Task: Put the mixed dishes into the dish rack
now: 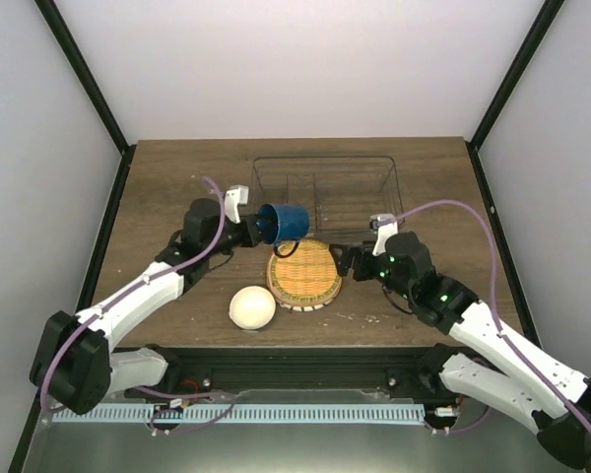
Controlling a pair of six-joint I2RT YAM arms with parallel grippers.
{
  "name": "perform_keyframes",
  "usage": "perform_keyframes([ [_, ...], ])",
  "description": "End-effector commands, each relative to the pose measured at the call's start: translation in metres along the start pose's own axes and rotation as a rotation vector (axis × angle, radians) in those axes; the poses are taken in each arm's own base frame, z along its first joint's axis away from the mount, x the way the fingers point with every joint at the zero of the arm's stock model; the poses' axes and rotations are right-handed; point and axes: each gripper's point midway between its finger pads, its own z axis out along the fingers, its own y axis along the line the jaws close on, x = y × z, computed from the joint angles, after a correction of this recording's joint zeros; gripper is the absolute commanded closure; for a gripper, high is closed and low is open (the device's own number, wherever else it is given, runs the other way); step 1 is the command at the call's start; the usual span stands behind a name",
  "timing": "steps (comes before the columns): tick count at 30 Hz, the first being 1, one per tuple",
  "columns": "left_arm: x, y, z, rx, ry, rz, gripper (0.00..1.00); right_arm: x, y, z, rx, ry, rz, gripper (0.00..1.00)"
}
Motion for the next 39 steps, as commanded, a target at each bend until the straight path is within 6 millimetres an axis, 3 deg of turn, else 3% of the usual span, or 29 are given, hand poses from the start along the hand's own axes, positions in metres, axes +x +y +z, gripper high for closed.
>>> perform_keyframes([
  [1, -0.052, -0.043, -0.023, 0.32, -0.187, -0.002, 1.0, -0.028, 0.08, -0.011, -0.465, -0.15, -0.087, 0.0],
  [4, -0.062, -0.038, -0.034, 0.404, -0.253, -0.027, 1.0, -0.021, 0.102, -0.016, -0.659, -0.15, -0.099, 0.0],
  [7, -0.067, -0.037, -0.046, 0.494, -0.317, -0.037, 1.0, -0.014, 0.112, -0.011, -0.786, -0.113, -0.075, 0.0],
  [14, -0.051, -0.034, -0.055, 0.627, -0.384, -0.058, 1.0, -0.005, 0.135, -0.009, -0.988, -0.057, -0.053, 0.08],
  [19, -0.034, -0.035, -0.061, 0.649, -0.401, -0.044, 1.0, -0.002, 0.14, -0.001, -1.021, -0.016, -0.042, 0.16],
  [27, -0.032, -0.056, -0.072, 0.68, -0.446, 0.038, 1.0, 0.007, 0.14, 0.019, -1.012, 0.045, -0.005, 0.25],
  [39, -0.018, -0.057, -0.063, 0.655, -0.458, 0.057, 1.0, 0.004, 0.151, 0.018, -1.041, 0.039, -0.014, 0.3],
])
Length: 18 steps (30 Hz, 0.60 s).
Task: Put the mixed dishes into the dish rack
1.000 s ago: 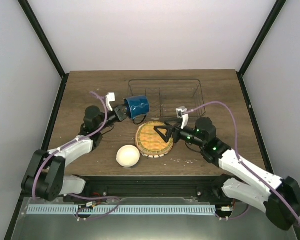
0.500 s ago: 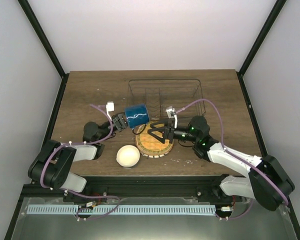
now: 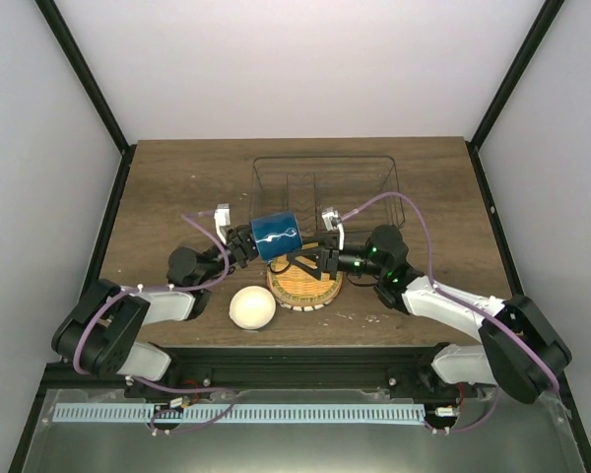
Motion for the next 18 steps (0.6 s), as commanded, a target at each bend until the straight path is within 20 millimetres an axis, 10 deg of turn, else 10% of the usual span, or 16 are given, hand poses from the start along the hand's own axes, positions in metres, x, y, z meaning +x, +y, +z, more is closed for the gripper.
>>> perform_keyframes([
  [1, -0.019, -0.021, -0.003, 0.061, -0.099, 0.107, 1.0, -0.017, 0.019, 0.006, -0.055, -0.03, -0.049, 0.31],
  [11, -0.02, -0.018, -0.001, 0.05, -0.13, 0.116, 1.0, -0.012, 0.017, 0.02, -0.079, -0.007, -0.02, 0.45],
  [18, -0.016, -0.015, 0.002, 0.046, -0.119, 0.1, 1.0, -0.013, 0.018, 0.021, -0.077, -0.004, -0.021, 0.74],
])
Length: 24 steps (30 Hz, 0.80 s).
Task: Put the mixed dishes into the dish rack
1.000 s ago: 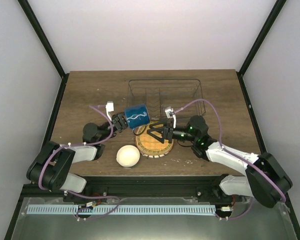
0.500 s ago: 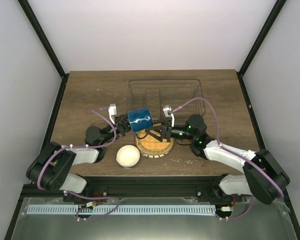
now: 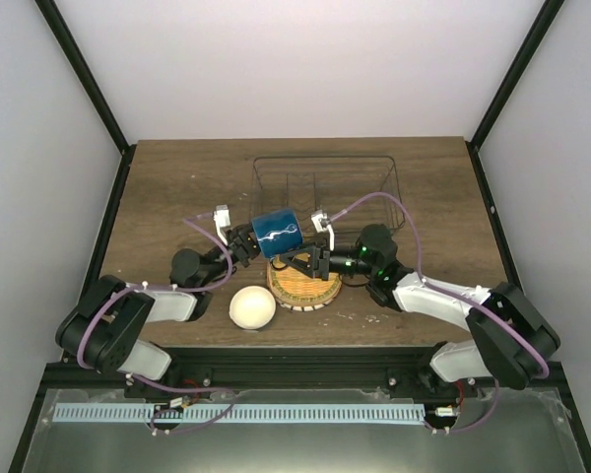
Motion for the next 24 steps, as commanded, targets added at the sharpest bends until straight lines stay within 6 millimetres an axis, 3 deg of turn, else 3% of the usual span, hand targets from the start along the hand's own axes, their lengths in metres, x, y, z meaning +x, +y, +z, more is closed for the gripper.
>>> perform_keyframes([
  [1, -0.018, -0.029, 0.002, 0.109, -0.07, 0.063, 1.0, -0.023, 0.021, 0.004, -0.041, -0.043, -0.074, 0.77],
  [11, -0.01, -0.02, 0.004, 0.093, -0.045, 0.041, 0.98, -0.027, 0.023, -0.001, 0.002, -0.057, -0.101, 0.96],
  [18, -0.001, -0.011, 0.0, 0.064, -0.027, 0.039, 0.63, -0.033, 0.015, -0.004, 0.072, -0.079, -0.108, 0.98],
  [24, 0.009, 0.0, -0.007, 0.029, -0.001, 0.024, 0.47, -0.042, 0.008, -0.008, 0.14, -0.117, -0.115, 0.98],
])
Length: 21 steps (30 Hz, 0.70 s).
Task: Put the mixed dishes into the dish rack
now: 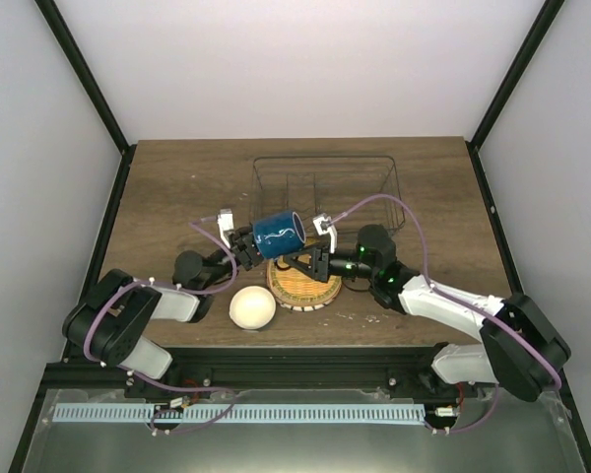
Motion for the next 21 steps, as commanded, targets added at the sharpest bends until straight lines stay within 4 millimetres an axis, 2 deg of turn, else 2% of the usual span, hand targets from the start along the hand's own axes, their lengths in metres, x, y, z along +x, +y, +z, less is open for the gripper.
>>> perform_keyframes([
  [1, -0.002, -0.005, -0.008, 0.027, -0.02, 0.03, 0.45, -0.05, 0.024, -0.006, 0.015, -0.148, -0.132, 0.98],
  [7, 0.0, 0.009, -0.021, -0.025, -0.013, 0.019, 0.34, -0.065, 0.02, -0.018, 0.081, -0.21, -0.133, 0.98],
  [11, -0.006, 0.018, -0.031, -0.074, -0.019, 0.018, 0.28, -0.078, 0.006, -0.03, 0.167, -0.247, -0.12, 0.99],
  [16, -0.011, 0.042, -0.042, -0.258, 0.012, 0.026, 0.26, -0.103, -0.03, -0.046, 0.461, -0.269, -0.131, 0.99],
  [21, -0.031, 0.048, -0.046, -0.483, 0.089, 0.131, 0.24, -0.127, -0.067, -0.067, 0.692, -0.29, -0.084, 0.99],
])
